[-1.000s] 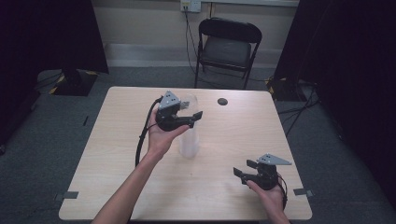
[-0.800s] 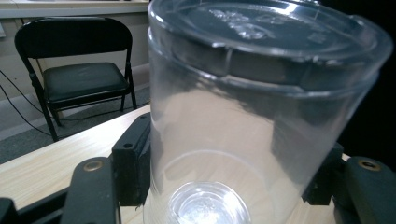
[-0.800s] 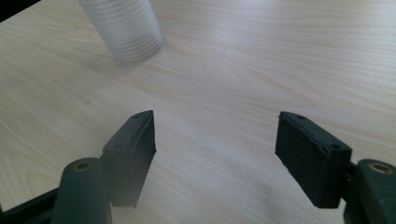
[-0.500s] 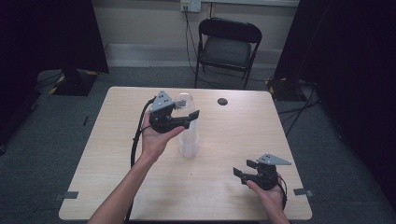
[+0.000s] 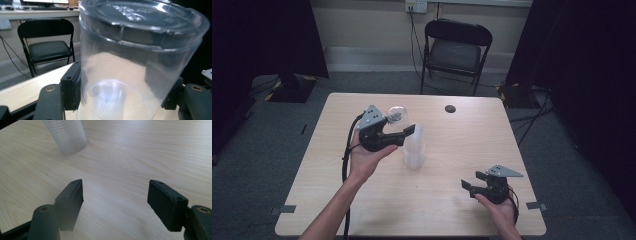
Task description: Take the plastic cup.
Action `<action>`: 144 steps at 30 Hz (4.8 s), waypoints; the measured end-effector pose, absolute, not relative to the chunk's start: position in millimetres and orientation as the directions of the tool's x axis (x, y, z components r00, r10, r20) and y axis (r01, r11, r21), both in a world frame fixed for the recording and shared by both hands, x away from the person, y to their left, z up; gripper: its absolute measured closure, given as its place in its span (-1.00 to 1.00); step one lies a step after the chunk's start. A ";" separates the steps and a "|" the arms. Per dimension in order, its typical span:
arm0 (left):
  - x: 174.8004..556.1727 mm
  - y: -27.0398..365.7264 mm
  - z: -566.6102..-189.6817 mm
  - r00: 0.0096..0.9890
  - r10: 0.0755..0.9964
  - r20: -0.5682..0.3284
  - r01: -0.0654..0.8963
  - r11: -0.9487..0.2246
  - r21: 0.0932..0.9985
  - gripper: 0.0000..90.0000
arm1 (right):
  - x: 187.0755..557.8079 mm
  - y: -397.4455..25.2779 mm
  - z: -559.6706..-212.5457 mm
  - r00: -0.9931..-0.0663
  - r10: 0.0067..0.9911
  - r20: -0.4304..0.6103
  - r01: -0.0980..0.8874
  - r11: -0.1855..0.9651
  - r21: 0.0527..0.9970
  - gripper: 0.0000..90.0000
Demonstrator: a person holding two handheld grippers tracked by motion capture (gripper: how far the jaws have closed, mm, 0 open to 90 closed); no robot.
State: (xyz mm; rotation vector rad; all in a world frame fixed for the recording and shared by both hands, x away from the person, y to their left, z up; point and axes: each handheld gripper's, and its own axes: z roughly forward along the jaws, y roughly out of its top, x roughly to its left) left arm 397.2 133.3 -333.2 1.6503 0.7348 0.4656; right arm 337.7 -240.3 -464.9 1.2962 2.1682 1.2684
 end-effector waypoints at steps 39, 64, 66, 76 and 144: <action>356.7 161.8 -396.5 0.614 0.670 -0.418 0.555 0.011 0.832 -0.19 | 325.3 -206.5 -461.8 -0.623 0.773 0.120 0.470 0.247 0.848 -0.03; 345.4 145.3 -412.5 0.590 0.540 -0.600 0.685 0.059 0.727 -0.17 | 303.2 -146.0 -446.1 -0.782 0.623 0.004 0.263 0.324 0.909 0.09; 345.6 144.5 -412.6 0.579 0.523 -0.626 0.703 0.068 0.708 -0.16 | 303.4 -139.0 -442.4 -0.796 0.605 -0.009 0.233 0.321 0.918 0.15; 348.5 146.8 -416.7 0.526 0.449 -0.722 0.764 0.123 0.633 -0.15 | 303.9 -116.1 -442.1 -0.821 0.569 -0.054 0.145 0.299 0.943 0.39; 347.6 135.0 -421.9 0.558 0.324 -0.764 0.763 0.161 0.625 -0.54 | 313.0 -91.4 -434.8 -0.776 0.621 -0.110 -0.018 0.152 0.988 1.00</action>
